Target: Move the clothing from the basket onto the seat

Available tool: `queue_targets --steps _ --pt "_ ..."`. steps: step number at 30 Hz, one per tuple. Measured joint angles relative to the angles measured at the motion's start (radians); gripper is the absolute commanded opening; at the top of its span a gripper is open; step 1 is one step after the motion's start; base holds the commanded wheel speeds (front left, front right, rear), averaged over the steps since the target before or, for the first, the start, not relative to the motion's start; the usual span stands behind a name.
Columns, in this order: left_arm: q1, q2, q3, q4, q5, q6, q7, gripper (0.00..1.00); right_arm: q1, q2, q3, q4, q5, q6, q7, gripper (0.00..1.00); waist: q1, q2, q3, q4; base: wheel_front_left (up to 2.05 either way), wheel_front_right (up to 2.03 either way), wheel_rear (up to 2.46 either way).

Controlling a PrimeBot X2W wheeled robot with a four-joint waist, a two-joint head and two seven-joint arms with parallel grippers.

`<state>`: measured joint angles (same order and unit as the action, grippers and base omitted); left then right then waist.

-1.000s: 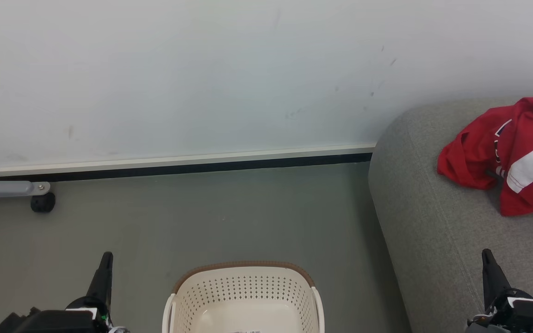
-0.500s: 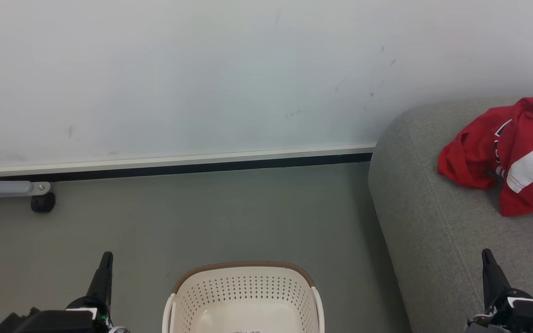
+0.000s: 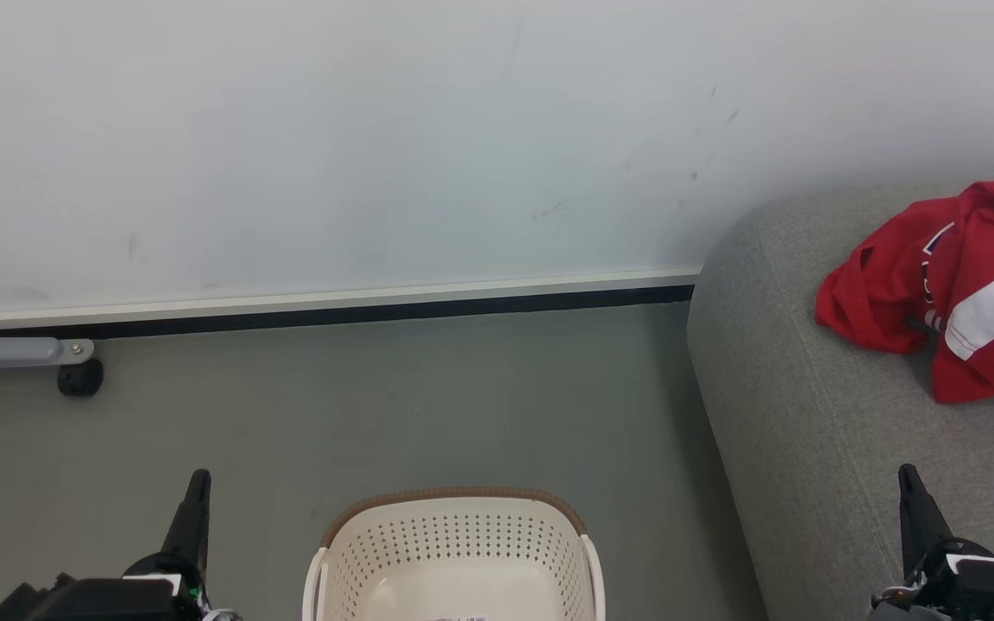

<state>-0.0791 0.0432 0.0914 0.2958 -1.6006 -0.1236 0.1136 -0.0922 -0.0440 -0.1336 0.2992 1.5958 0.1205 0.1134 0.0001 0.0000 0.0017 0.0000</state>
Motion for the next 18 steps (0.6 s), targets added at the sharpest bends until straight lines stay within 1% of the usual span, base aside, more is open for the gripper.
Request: queue_targets --steps 18 --pt "0.0 0.0 0.0 0.0 0.0 0.0 0.0 0.0 0.0 0.0 0.0 0.0 0.0 0.0 0.0 0.0 0.0 0.0 0.0 0.0 0.0 0.0 0.0"
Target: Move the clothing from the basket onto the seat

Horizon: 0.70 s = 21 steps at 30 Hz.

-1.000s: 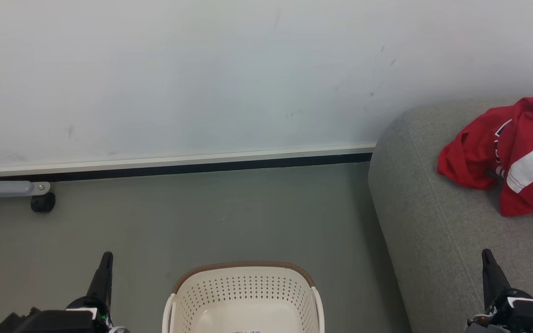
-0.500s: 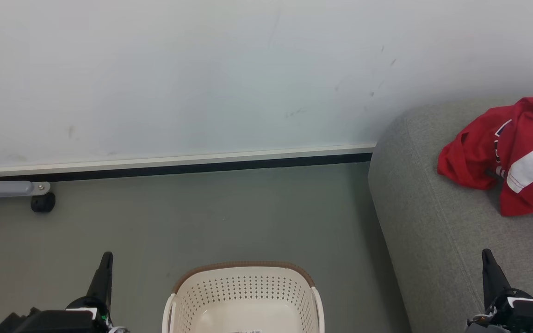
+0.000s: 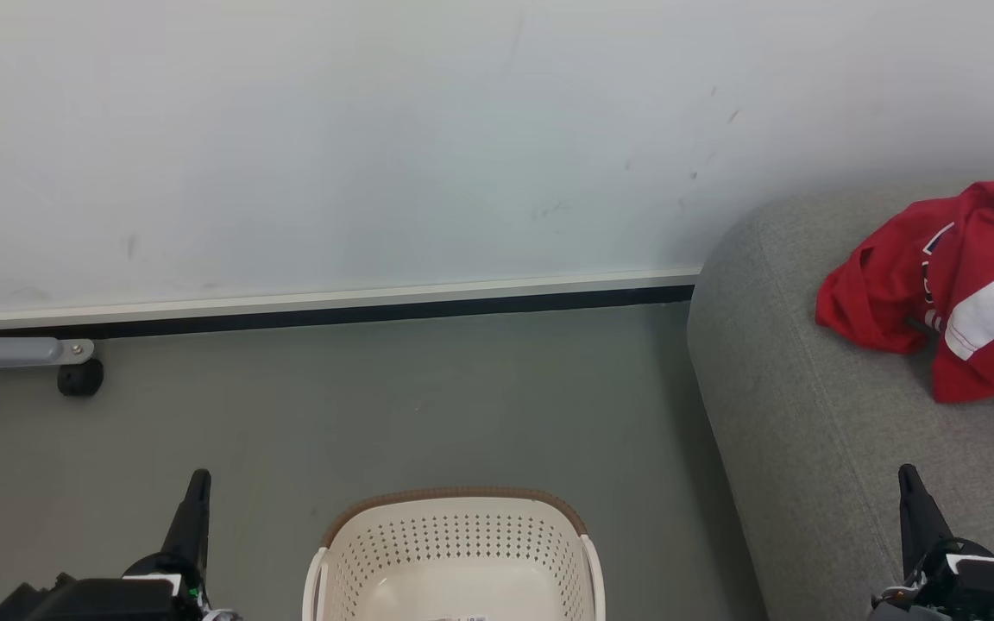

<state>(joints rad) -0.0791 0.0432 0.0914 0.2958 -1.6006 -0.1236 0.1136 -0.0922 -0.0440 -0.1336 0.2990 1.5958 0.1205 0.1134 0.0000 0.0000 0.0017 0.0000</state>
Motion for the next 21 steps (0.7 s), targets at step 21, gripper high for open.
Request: queue_targets --steps 21 --pt "0.0 0.0 0.0 0.0 0.0 0.0 0.0 0.0 0.0 0.0 0.0 0.0 0.0 0.0 0.0 0.0 0.0 0.0 0.0 0.0 0.0 0.0 0.0"
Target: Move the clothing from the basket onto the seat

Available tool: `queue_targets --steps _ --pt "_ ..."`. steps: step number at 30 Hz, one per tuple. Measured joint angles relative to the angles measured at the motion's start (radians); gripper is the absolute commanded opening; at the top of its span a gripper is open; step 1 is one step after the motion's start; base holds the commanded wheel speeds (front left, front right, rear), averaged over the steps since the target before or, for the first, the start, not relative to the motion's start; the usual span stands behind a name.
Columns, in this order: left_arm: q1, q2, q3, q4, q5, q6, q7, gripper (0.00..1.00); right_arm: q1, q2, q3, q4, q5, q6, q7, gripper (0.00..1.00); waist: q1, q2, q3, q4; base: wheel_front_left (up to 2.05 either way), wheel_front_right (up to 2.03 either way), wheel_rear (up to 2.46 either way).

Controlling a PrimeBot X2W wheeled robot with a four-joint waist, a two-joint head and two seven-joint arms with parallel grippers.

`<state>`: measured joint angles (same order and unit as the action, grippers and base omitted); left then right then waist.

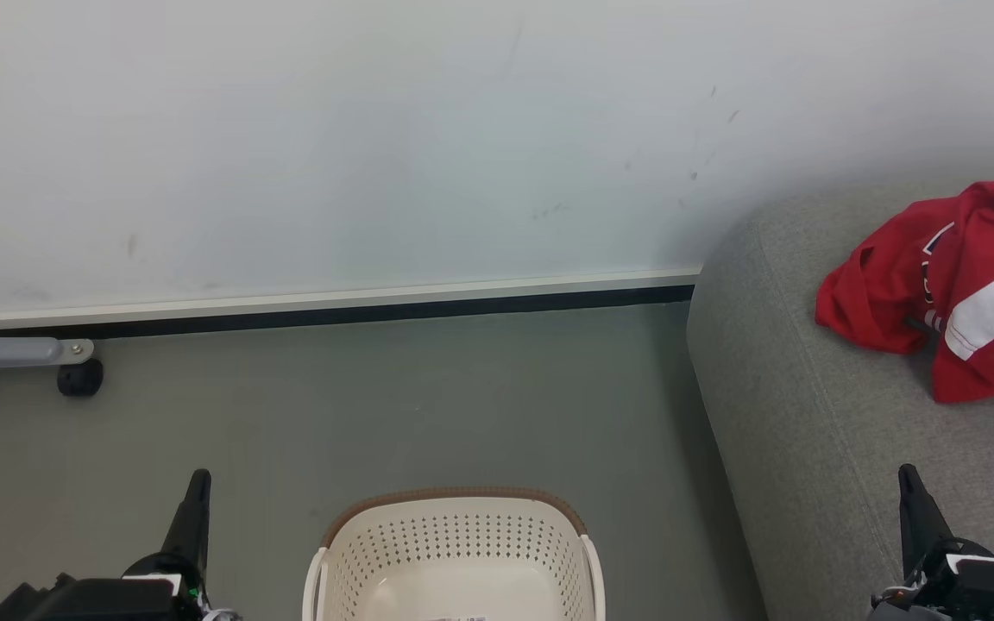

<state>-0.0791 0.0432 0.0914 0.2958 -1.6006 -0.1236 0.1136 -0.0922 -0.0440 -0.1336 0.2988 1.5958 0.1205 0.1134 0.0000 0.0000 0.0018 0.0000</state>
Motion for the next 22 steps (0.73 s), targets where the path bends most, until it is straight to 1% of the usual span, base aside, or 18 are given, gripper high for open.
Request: queue_targets --steps 22 --pt "0.0 0.0 0.0 0.0 0.0 0.0 0.0 0.0 0.0 0.0 0.0 0.0 0.0 0.0 0.0 0.0 0.0 0.0 0.0 0.0 0.0 0.0 0.0"
